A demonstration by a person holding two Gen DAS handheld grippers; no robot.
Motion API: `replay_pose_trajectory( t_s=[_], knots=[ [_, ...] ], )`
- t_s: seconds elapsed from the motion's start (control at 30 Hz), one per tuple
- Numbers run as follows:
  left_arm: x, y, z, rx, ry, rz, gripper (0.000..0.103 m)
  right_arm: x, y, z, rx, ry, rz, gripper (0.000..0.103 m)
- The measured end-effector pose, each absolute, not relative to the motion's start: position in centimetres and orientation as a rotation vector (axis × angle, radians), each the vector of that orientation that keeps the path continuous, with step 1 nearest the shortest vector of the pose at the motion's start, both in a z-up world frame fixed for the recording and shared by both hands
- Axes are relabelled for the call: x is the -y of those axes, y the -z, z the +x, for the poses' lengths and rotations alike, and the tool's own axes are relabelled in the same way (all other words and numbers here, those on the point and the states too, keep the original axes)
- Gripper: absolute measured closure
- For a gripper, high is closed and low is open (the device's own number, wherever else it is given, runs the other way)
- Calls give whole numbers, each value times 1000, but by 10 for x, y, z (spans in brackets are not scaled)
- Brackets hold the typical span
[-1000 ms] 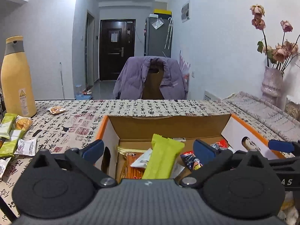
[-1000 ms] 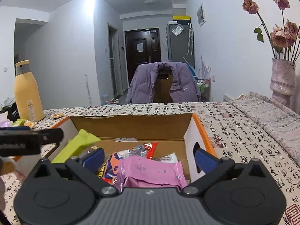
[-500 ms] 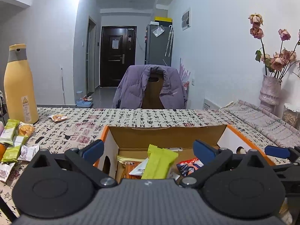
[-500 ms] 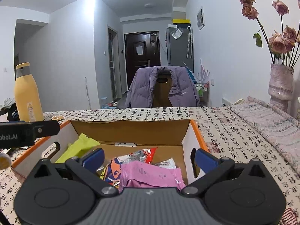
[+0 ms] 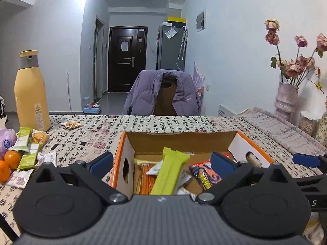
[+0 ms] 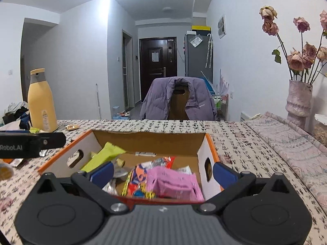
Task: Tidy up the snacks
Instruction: 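Withdraw both tools from the box back toward the snack pile, then grasp another lime-green bar pack with the left gripper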
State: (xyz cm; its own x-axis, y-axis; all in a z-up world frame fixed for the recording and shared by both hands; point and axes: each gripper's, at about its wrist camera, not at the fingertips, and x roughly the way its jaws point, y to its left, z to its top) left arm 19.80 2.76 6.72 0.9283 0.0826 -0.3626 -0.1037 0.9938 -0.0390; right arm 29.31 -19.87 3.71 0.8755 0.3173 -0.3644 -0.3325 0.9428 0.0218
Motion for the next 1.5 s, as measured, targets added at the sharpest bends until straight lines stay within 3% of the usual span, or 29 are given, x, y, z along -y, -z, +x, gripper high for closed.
replay_pose_trajectory(
  t_s=[0.6,1.37,1.5],
  knots=[
    [-11,-35,116,-454,-50,-46,0,232,-7,207,-445,-308,-52,0],
    [23,11,57,-544,135,16,0,263,37,156,-527,-254,-6,0],
    [32,19,58,-561,155,36,8,268,39,155,-530,-247,4,0]
  ],
)
